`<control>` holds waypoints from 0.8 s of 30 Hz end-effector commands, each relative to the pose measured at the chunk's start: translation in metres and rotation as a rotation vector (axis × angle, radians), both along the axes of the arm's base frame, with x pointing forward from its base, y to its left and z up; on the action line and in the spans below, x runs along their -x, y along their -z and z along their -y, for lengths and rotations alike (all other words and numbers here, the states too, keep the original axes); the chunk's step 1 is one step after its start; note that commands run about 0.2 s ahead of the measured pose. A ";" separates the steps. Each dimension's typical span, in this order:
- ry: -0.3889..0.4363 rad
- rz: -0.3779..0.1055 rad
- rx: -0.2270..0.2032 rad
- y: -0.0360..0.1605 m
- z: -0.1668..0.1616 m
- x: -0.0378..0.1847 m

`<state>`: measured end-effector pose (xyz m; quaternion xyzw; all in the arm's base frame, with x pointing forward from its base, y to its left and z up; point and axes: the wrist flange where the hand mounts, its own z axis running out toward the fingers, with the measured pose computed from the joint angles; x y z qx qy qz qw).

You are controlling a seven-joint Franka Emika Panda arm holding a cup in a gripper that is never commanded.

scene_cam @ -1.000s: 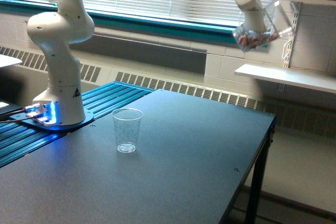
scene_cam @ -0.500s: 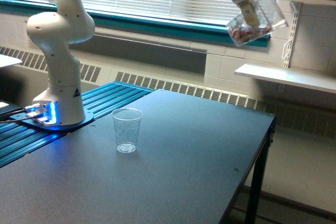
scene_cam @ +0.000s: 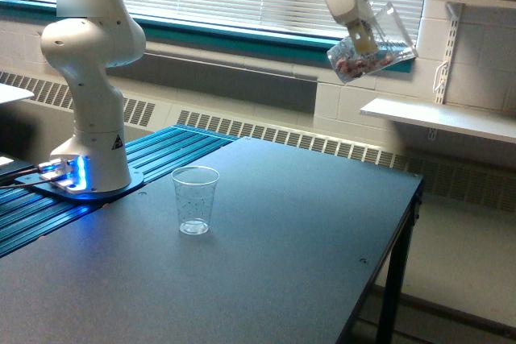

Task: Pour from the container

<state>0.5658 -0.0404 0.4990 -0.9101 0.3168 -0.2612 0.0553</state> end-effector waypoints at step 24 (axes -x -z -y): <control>-0.257 0.056 0.044 0.022 -0.044 0.072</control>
